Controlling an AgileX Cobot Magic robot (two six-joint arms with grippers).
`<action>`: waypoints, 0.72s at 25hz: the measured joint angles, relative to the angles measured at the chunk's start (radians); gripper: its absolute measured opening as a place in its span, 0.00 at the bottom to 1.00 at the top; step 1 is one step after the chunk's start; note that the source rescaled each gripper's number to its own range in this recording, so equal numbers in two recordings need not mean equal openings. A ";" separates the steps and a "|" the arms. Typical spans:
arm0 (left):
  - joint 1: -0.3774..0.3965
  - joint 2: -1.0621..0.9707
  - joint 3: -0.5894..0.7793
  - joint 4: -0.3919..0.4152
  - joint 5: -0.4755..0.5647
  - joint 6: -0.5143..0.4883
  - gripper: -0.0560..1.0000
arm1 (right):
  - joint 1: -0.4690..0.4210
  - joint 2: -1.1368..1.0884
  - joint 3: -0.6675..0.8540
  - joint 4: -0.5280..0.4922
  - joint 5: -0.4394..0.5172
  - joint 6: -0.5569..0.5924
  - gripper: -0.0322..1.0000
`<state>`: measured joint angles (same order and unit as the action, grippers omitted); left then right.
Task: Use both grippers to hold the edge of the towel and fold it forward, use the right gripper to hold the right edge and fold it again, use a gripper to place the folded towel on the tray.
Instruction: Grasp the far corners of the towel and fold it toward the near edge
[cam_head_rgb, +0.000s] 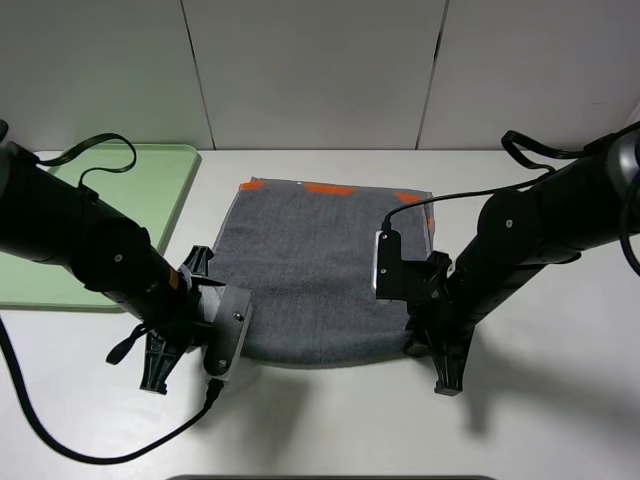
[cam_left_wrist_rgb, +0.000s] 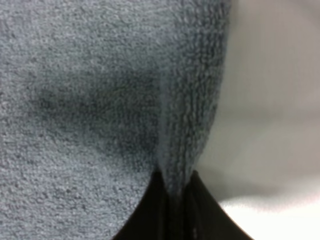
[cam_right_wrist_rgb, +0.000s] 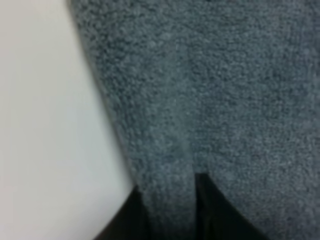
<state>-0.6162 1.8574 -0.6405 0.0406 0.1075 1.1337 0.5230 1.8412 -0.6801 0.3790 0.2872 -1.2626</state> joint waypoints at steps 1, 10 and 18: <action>0.000 0.000 0.000 0.001 -0.001 0.000 0.06 | 0.000 0.000 0.000 0.000 0.000 0.000 0.10; 0.000 -0.026 0.007 0.002 -0.006 0.003 0.06 | 0.000 0.000 0.000 0.000 0.008 0.000 0.03; 0.000 -0.111 0.030 0.006 0.057 0.003 0.05 | 0.000 -0.028 -0.002 -0.007 0.068 0.012 0.03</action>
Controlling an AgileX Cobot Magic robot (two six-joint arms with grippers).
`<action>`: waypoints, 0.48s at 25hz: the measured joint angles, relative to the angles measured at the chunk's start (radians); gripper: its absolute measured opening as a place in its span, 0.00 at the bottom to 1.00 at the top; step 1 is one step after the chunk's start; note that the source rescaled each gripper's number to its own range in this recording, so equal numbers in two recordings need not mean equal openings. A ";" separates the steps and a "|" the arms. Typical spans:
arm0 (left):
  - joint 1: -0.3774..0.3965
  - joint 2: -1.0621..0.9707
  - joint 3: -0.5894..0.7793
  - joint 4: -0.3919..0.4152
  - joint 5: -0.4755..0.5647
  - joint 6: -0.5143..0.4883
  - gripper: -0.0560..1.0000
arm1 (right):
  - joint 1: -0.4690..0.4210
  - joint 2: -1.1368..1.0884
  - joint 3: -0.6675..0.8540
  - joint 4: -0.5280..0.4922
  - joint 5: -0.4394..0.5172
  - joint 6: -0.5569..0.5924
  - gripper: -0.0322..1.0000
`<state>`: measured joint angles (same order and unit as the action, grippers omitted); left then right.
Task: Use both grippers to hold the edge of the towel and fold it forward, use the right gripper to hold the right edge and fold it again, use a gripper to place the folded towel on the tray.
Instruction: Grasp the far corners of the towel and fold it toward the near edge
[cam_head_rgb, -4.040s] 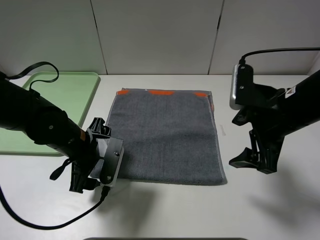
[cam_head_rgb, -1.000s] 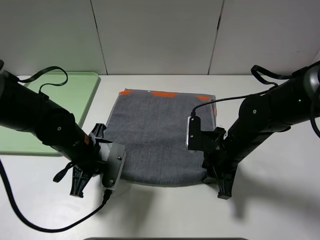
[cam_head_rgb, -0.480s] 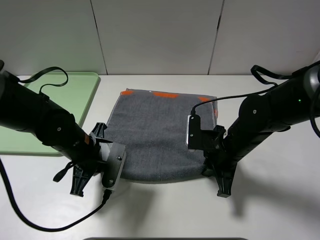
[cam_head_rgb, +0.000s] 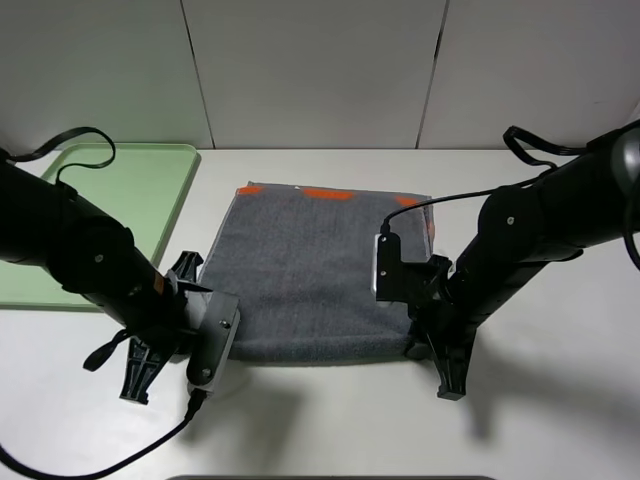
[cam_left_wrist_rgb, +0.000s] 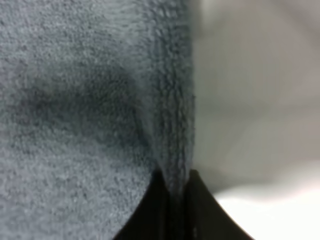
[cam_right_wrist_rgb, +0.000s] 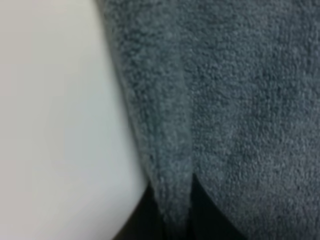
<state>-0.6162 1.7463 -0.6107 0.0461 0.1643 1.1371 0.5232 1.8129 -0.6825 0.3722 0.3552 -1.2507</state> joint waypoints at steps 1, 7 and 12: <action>0.000 -0.018 0.000 0.000 0.004 0.000 0.05 | 0.000 -0.017 0.002 -0.009 0.009 0.015 0.03; 0.000 -0.109 0.001 0.000 0.048 0.000 0.05 | 0.000 -0.144 0.005 -0.086 0.035 0.123 0.03; 0.000 -0.197 0.002 0.000 0.077 0.000 0.05 | 0.001 -0.228 0.005 -0.140 0.075 0.187 0.03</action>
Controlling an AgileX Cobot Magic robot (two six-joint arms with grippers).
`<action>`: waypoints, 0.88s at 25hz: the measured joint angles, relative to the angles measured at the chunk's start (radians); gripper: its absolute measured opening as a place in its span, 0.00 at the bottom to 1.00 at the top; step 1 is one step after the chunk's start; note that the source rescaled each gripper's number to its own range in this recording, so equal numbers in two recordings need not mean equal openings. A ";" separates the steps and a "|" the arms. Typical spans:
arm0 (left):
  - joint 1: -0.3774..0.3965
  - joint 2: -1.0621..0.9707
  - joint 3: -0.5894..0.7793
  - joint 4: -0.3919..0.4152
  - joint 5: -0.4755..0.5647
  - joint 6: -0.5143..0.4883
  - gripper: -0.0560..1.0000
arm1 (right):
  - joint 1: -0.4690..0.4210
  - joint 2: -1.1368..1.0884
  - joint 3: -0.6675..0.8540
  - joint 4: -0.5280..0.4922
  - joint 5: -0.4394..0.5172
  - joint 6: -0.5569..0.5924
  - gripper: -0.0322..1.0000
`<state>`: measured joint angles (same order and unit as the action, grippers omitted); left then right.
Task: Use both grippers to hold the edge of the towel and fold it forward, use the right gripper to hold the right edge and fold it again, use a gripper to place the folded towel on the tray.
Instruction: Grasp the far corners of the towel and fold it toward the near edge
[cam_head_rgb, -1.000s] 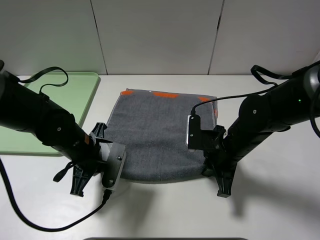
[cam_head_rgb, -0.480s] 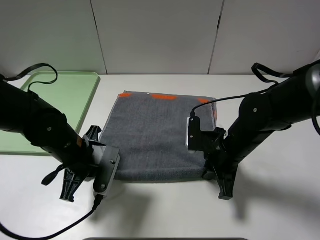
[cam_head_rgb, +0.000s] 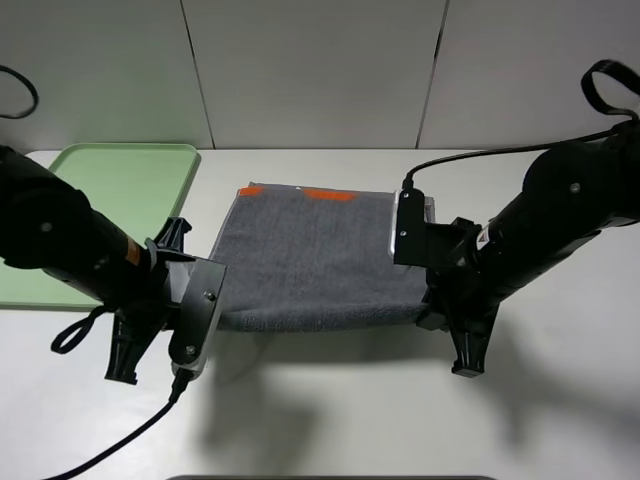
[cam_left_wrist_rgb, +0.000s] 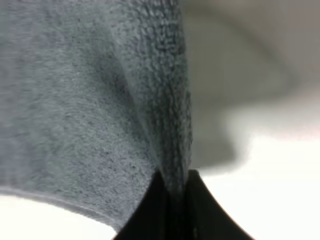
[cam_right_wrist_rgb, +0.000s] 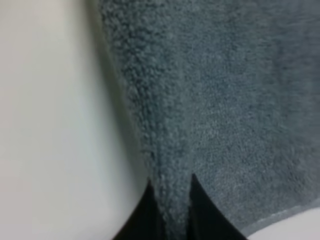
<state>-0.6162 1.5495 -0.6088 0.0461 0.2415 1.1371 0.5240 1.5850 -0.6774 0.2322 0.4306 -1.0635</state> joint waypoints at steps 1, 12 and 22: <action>0.000 -0.021 0.000 0.000 0.004 0.000 0.05 | 0.000 -0.014 0.000 -0.005 0.006 0.012 0.03; 0.000 -0.208 0.000 0.001 0.069 -0.012 0.05 | 0.000 -0.135 0.000 -0.023 0.104 0.088 0.03; -0.009 -0.310 -0.002 0.176 0.135 -0.217 0.05 | 0.011 -0.267 0.000 -0.007 0.152 0.145 0.03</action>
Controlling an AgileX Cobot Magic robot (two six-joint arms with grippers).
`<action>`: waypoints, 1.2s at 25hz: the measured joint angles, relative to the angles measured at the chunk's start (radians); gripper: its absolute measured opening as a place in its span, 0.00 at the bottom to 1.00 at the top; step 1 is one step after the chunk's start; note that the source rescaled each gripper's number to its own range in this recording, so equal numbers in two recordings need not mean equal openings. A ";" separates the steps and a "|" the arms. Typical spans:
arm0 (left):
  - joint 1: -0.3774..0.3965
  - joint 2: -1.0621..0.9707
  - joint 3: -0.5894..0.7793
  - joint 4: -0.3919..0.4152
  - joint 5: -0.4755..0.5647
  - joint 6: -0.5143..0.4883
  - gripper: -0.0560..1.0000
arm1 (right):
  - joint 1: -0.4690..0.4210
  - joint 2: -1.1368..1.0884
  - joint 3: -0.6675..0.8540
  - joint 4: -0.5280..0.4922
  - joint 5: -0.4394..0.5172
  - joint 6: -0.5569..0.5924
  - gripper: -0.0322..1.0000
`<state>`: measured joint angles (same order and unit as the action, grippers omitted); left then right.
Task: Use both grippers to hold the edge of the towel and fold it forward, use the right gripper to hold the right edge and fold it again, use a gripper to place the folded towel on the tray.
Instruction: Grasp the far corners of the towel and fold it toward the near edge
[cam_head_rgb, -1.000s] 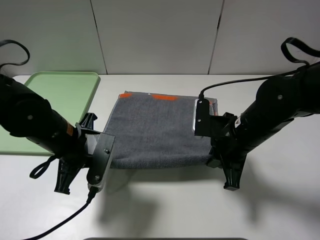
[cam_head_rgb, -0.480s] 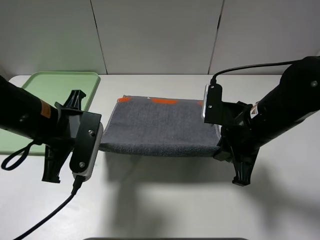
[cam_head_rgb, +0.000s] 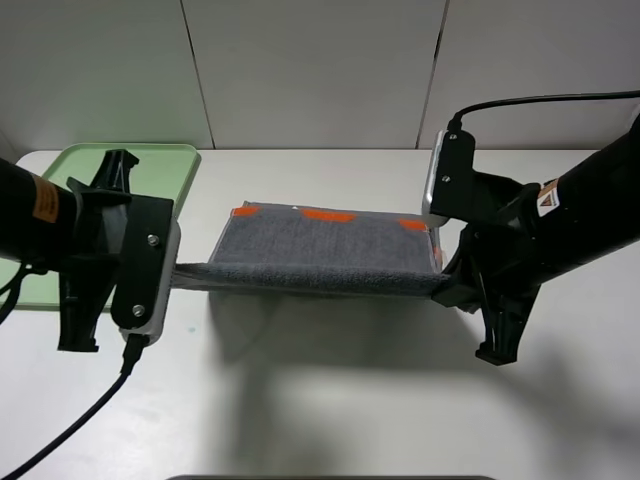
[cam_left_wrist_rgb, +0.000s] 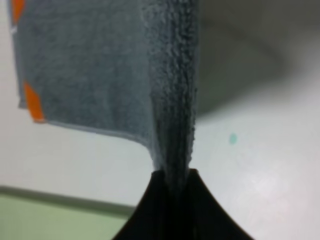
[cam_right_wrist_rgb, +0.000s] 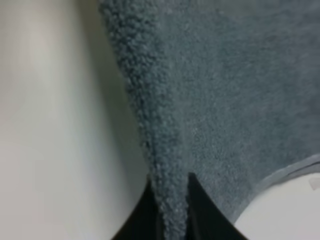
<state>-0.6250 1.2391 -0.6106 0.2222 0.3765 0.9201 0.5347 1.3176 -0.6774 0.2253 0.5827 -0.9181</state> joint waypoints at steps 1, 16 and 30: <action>0.000 -0.010 0.000 0.008 0.005 -0.013 0.05 | 0.000 -0.009 0.000 0.004 0.004 0.002 0.03; -0.002 -0.123 0.000 0.004 0.067 -0.037 0.05 | 0.000 -0.091 -0.004 0.019 0.030 0.038 0.03; -0.002 0.006 -0.063 0.059 0.107 -0.155 0.05 | 0.000 -0.059 -0.022 -0.005 -0.023 0.056 0.03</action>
<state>-0.6266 1.2455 -0.6741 0.2809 0.4837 0.7653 0.5351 1.2586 -0.6997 0.2200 0.5593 -0.8618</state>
